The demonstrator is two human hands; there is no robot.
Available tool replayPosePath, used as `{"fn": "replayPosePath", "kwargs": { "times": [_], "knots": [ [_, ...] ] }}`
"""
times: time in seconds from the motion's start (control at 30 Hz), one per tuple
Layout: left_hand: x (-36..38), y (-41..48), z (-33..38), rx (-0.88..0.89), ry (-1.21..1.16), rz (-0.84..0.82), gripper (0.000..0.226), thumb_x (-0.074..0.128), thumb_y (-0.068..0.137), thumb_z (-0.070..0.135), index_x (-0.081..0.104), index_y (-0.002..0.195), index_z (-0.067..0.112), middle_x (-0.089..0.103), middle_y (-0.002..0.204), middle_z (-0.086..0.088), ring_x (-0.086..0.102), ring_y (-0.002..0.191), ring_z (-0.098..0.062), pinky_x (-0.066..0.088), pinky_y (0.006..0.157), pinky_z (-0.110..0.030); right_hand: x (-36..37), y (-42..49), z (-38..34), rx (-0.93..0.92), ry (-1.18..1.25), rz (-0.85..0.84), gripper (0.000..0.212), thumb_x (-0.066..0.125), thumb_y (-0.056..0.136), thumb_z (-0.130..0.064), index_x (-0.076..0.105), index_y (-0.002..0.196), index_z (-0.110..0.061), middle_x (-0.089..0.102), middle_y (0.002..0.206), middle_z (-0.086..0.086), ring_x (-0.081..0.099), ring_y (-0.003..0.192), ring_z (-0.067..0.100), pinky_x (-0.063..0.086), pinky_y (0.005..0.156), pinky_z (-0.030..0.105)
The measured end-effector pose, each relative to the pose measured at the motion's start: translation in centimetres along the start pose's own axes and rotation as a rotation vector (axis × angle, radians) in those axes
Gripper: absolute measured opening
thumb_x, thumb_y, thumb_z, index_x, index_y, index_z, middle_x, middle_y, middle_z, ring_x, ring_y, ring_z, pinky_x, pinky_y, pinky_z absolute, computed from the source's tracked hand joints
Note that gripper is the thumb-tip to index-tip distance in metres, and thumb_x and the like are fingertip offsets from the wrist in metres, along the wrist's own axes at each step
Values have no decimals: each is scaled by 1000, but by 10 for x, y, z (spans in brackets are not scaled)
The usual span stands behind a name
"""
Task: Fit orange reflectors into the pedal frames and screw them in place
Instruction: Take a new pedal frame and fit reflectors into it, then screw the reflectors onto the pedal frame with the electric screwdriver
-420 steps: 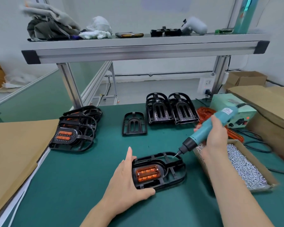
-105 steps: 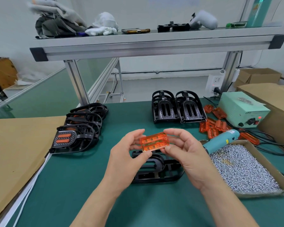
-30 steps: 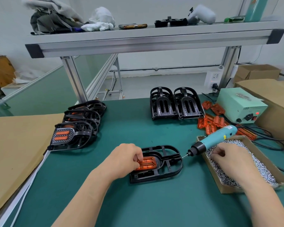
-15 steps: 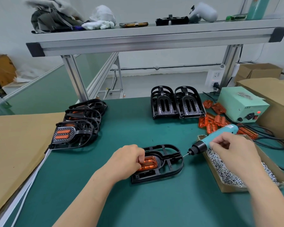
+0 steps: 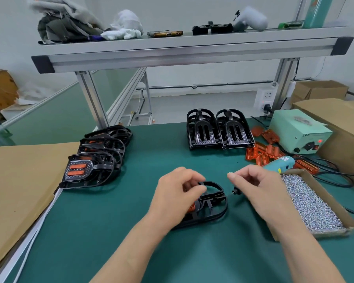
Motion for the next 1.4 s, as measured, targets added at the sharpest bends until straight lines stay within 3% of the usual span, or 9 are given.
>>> {"fn": "replayPosePath", "kwargs": {
  "times": [0.3, 0.4, 0.67, 0.87, 0.93, 1.03, 1.13, 1.23, 1.4],
  "knots": [
    [23, -6, 18, -79, -305, 83, 28, 81, 79, 12, 74, 78, 39, 74, 76, 6, 66, 67, -13, 52, 64, -19, 26, -6, -3, 59, 284, -69, 31, 77, 85, -14, 60, 64, 1, 50, 51, -8, 38, 46, 0, 32, 46, 11],
    [24, -6, 17, -89, -322, 91, 25, 81, 79, 12, 74, 76, 36, 73, 71, 7, 62, 61, -3, 49, 60, -16, 31, -8, -2, 106, 372, -87, 30, 77, 84, -12, 58, 66, 1, 46, 50, -6, 35, 46, 2, 31, 45, 12],
    [24, -6, 11, -80, -332, 101, 20, 78, 82, 13, 73, 70, 29, 67, 65, 8, 56, 55, -2, 44, 56, -17, 36, -11, -1, 172, 402, -128, 49, 75, 71, -41, 54, 66, 3, 46, 57, 8, 35, 48, 11, 30, 44, 17],
    [22, -6, -8, -173, -363, 108, 20, 74, 86, 13, 71, 71, 27, 67, 67, 6, 53, 59, -7, 44, 58, -18, -17, 11, 37, 188, 94, 307, 25, 74, 88, -41, 62, 91, -20, 66, 85, -5, 60, 70, 5, 44, 69, 27],
    [21, -6, -13, -201, -367, 118, 19, 73, 86, 12, 72, 72, 26, 67, 67, 4, 52, 59, -8, 45, 58, -19, -36, 15, 55, 246, 67, 423, 35, 76, 86, -44, 55, 101, -21, 60, 101, 0, 60, 88, 12, 44, 79, 30],
    [22, -6, -19, -250, -393, 119, 19, 72, 86, 11, 71, 72, 24, 64, 64, 5, 48, 54, -9, 44, 55, -25, -45, 19, 74, 351, 195, 483, 55, 78, 86, -37, 45, 123, -14, 52, 121, 11, 56, 92, 12, 47, 87, 35],
    [24, -7, -21, -268, -391, 119, 18, 72, 86, 11, 71, 72, 23, 64, 63, 5, 48, 51, -9, 43, 51, -23, -41, 22, 86, 462, 372, 474, 65, 74, 91, -23, 33, 140, -11, 57, 115, 11, 62, 88, 16, 54, 70, 30],
    [26, -7, -20, -269, -377, 105, 18, 73, 86, 13, 72, 72, 25, 65, 64, 7, 49, 55, -7, 44, 53, -21, -40, 28, 86, 498, 456, 453, 51, 70, 94, -17, 34, 129, -15, 61, 104, 11, 67, 78, 19, 52, 47, 22],
    [27, -8, -21, -273, -361, 81, 18, 73, 86, 15, 71, 72, 26, 64, 64, 10, 50, 57, -6, 44, 57, -22, -34, 31, 82, 532, 502, 364, 43, 70, 94, -19, 47, 128, -6, 65, 109, 17, 63, 74, 20, 50, 49, 22]
  ]
}}
Point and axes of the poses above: each hand's wrist, its own y-axis towards the middle knuckle, its own x-axis out of the palm, z = x × y, the point moved 6 cm from there along y, towards the middle knuckle
